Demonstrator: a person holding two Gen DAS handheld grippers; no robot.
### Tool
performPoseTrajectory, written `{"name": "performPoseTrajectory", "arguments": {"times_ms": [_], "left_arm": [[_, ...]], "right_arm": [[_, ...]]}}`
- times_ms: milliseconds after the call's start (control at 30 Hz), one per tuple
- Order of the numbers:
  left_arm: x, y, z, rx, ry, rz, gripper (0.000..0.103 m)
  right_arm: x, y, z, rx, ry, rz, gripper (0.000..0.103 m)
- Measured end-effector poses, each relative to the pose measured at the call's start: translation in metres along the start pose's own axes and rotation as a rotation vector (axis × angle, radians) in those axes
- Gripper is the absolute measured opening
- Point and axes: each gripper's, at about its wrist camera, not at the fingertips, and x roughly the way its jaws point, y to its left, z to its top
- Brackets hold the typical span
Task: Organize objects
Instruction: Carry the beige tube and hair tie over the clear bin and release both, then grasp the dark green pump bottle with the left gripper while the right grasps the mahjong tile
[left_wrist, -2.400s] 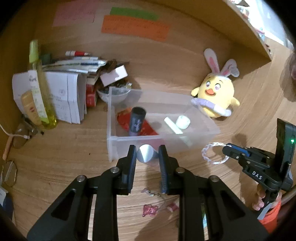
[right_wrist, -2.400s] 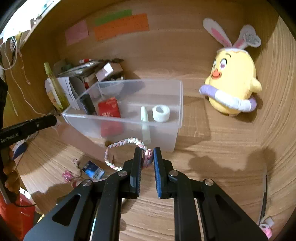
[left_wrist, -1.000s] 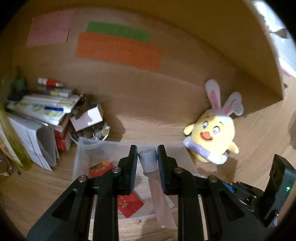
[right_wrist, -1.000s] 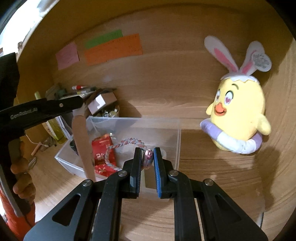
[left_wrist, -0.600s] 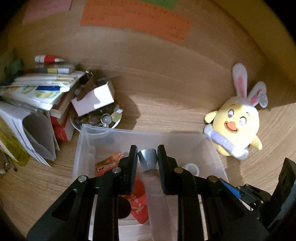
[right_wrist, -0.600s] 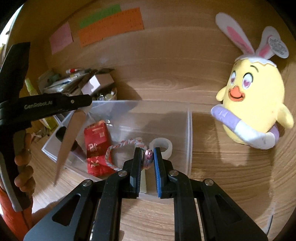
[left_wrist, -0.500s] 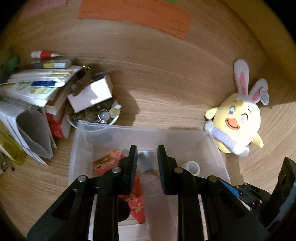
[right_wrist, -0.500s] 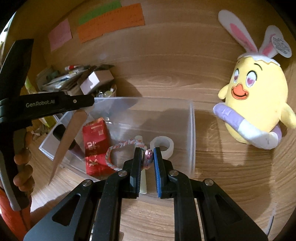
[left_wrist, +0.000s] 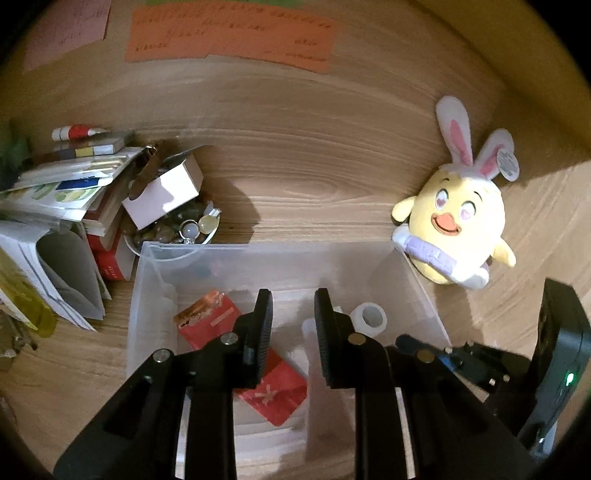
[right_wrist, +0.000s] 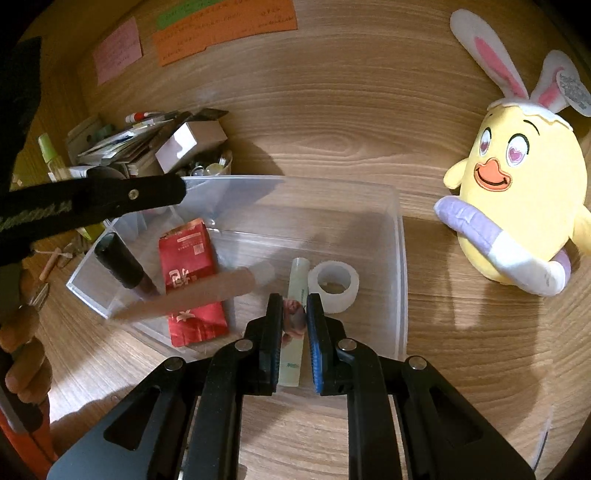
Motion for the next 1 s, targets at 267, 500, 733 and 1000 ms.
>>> {"name": "performPoseTrajectory", "arguments": {"times_ms": [267, 500, 733, 1000], "left_arm": [[-0.021, -0.010, -0.014, 0.042, -0.023, 0.020, 0.041], [-0.047, -0.018, -0.024, 0.067, -0.066, 0.025, 0.057], [-0.071, -0.027, -0.032, 0.098, -0.113, 0.029, 0.073], [-0.082, -0.026, -0.057, 0.106, -0.095, 0.046, 0.088]], "right_arm": [[-0.029, 0.005, -0.002, -0.014, -0.059, -0.005, 0.034], [-0.053, 0.008, -0.013, -0.023, -0.094, -0.005, 0.052], [-0.072, 0.008, -0.027, -0.031, -0.105, -0.004, 0.056], [-0.083, 0.009, -0.048, -0.030, -0.093, 0.016, 0.056]]}}
